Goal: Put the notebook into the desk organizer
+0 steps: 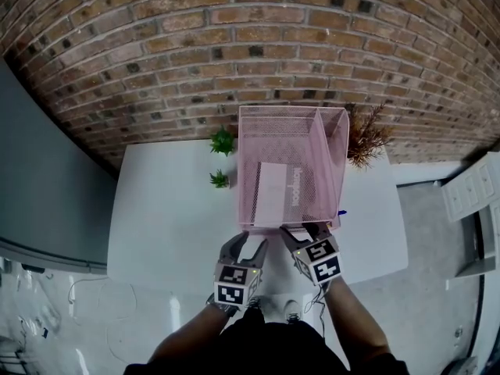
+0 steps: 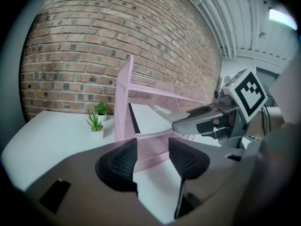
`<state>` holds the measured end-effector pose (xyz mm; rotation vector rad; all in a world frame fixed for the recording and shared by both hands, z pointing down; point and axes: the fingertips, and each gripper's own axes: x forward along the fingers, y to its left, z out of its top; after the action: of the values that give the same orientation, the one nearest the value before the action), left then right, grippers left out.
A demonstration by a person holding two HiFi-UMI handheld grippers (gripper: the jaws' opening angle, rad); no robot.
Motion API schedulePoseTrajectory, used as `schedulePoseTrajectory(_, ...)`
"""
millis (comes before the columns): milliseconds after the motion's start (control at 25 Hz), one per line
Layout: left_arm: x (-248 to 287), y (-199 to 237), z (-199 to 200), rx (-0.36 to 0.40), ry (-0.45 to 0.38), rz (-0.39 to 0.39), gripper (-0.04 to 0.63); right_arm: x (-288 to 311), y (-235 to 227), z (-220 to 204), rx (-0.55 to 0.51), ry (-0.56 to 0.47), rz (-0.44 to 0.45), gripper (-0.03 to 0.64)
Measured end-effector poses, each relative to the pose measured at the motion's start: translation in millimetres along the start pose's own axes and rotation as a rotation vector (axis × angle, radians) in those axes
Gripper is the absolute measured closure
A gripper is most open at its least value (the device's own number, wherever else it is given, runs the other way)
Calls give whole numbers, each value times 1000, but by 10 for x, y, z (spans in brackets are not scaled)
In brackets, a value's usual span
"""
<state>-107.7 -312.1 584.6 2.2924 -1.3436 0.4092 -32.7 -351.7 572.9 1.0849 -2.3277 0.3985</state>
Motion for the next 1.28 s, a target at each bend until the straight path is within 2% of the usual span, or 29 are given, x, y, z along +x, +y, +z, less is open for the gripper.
schedulePoseTrajectory(160,-11,-46,-26,7,5,-3,385,-1,-7,-10,10,12,0,339)
schedulePoseTrajectory(400,-14,-145,-6,16,-6,-24,388,-22,3,-51,36,31,27,296)
schedulePoseTrajectory(560,-14,-267,84,23,-40,-94,401,-40,15,-66,56,31,52,283)
schedulePoseTrajectory(720,-18,-377,219,42,-82,-170,419,-74,14,-86,63,33,74,281)
schedulePoseTrajectory(1000,117,-442,271,116,-92,-211,419,-103,-63,-112,56,34,67,309)
schedulePoseTrajectory(1160,214,-398,214,122,-54,-197,419,-104,-74,-141,38,42,53,331)
schedulePoseTrajectory(1280,266,-314,213,109,-42,-171,422,-106,-61,-153,67,36,70,315)
